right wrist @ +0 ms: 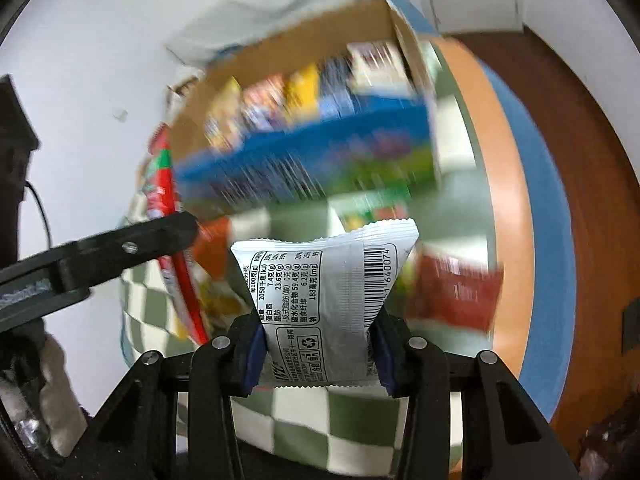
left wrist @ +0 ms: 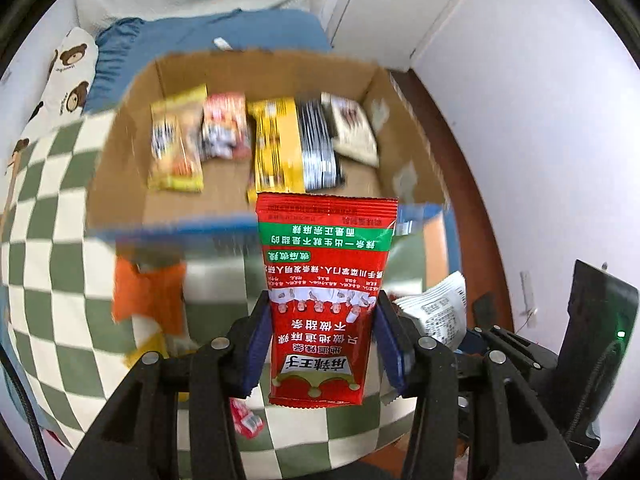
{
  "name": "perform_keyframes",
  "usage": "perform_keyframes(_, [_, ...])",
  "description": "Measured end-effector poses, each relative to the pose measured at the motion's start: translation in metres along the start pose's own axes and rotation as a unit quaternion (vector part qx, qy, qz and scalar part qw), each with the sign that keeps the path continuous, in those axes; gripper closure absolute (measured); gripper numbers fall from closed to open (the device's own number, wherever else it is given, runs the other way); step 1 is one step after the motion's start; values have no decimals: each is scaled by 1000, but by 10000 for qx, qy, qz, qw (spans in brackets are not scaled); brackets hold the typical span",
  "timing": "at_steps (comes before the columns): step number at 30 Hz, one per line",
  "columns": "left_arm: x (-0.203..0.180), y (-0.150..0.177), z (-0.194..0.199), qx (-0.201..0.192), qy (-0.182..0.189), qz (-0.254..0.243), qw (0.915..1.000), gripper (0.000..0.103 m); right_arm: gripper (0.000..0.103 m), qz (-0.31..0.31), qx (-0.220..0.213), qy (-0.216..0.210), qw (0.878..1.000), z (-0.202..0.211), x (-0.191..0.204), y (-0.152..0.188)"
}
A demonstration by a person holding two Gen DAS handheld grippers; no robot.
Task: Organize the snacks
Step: 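Carry both packets into the cardboard box and open both tools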
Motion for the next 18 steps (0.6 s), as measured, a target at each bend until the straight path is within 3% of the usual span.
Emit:
perform_keyframes(5, [22,-63,-14,-173,-418,84,9989,58,56,344,-446,-58,9984,13,42,-69])
perform_keyframes(8, [50,-95,-27,20,-627,232,9978,57,56,487,-467,-47,9977,-1,64,-107])
perform_keyframes(14, [115,-118,-81,749,-1082,597,9895,57,56,697,-66,77,9975,-66,100,-153])
perform_keyframes(18, [143,-107,-108,1186,-1106,891,9827,57,56,623,405,19,9972,-126,116,-156])
Point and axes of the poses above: each gripper's, at about its wrist camera, not at the fingertips, and z roughly against the way its jaws point, x to its left, y to its underside, the point moved 9 cm from there along -z, roughly the way its jaws point, and after that the axes turned 5 degrees about -z, right-handed, at the moved point
